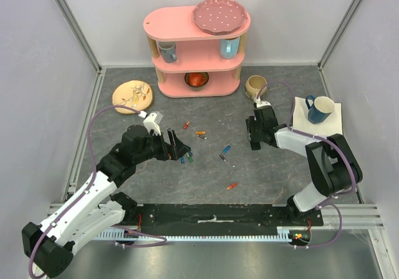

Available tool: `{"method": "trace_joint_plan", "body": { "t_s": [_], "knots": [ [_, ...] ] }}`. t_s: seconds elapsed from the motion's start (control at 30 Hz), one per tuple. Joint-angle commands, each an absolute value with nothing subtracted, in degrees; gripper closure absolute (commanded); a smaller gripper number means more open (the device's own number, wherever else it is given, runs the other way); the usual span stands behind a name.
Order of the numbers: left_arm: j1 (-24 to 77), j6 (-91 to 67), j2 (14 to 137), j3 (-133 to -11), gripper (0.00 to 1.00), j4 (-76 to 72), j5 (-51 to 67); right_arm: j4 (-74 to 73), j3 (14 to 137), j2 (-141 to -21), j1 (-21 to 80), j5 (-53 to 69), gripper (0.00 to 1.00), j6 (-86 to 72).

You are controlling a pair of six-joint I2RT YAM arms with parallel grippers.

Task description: Load the batteries into the remote control

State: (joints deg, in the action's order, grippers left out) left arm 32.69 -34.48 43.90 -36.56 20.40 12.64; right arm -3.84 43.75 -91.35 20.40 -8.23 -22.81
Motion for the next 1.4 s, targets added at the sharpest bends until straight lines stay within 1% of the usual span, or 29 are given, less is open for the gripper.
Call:
{"method": "trace_joint_plan", "body": {
  "t_s": [0.0,0.1,0.2,0.23,0.3,0.37,0.47,0.5,0.53,0.6,0.63,0.73,0.93,1.13,1.27,1.37],
  "knots": [
    [32.52,-35.07,44.47,-36.91,0.06,18.28,13.54,-8.61,41.31,-88.34,21.09,-5.62,0.76,-24.69],
    [32.52,-34.72,44.65,-37.61,0.06,18.81,12.57,-11.68,42.27,-83.07,24.60,-10.36,0.76,-25.92],
    [32.52,-34.28,44.82,-38.49,0.06,19.60,10.82,-15.02,43.94,-76.40,30.22,-15.02,0.78,-28.91],
    [32.52,-34.28,44.74,-38.58,0.06,19.77,9.51,-15.73,44.29,-75.42,33.28,-16.07,0.78,-31.18],
    [32.52,-34.37,44.56,-38.94,0.06,20.21,8.36,-17.22,45.61,-74.01,36.11,-18.01,0.80,-33.91],
    [32.52,-34.98,44.04,-38.85,0.06,20.39,6.42,-17.14,46.05,-72.60,40.06,-18.19,0.86,-38.90],
    [32.52,-36.99,42.89,-38.67,0.06,22.75,0.73,-16.53,46.58,-72.95,46.30,-21.26,0.90,-46.63],
    [32.52,-38.57,42.54,-38.58,0.06,23.89,-1.73,-16.61,47.02,-74.08,47.97,-22.14,0.92,-48.24],
    [32.52,-39.19,42.28,-38.58,0.06,24.78,-5.33,-16.61,47.54,-74.87,51.73,-24.67,0.95,-49.73],
    [32.52,-40.60,41.66,-38.67,0.06,27.33,-8.07,-16.87,49.83,-77.85,55.09,-27.23,0.99,-53.85],
    [32.52,-41.13,41.40,-38.58,0.06,27.94,-10.44,-17.22,50.79,-78.92,58.15,-30.64,0.99,-55.79],
    [32.52,-43.41,39.82,-38.50,0.06,30.84,-14.92,-19.15,54.40,-83.92,62.47,-34.09,1.00,-61.77],
    [32.52,-46.32,35.60,-37.35,0.06,33.05,-18.62,-20.30,56.25,-89.38,65.30,-35.86,1.00,-73.72],
    [32.52,-47.99,33.05,-35.95,0.06,33.84,-20.13,-24.25,58.18,-92.98,67.41,-37.70,1.00,-78.05],
    [32.52,-48.43,33.57,-35.51,0.06,33.75,-19.78,-27.77,59.77,-96.06,68.03,-37.62,1.00,-79.71],
    [32.52,-47.99,34.54,-35.94,0.08,33.40,-18.55,-28.21,59.42,-97.38,68.20,-37.18,0.95,-79.89]
  ]
}}
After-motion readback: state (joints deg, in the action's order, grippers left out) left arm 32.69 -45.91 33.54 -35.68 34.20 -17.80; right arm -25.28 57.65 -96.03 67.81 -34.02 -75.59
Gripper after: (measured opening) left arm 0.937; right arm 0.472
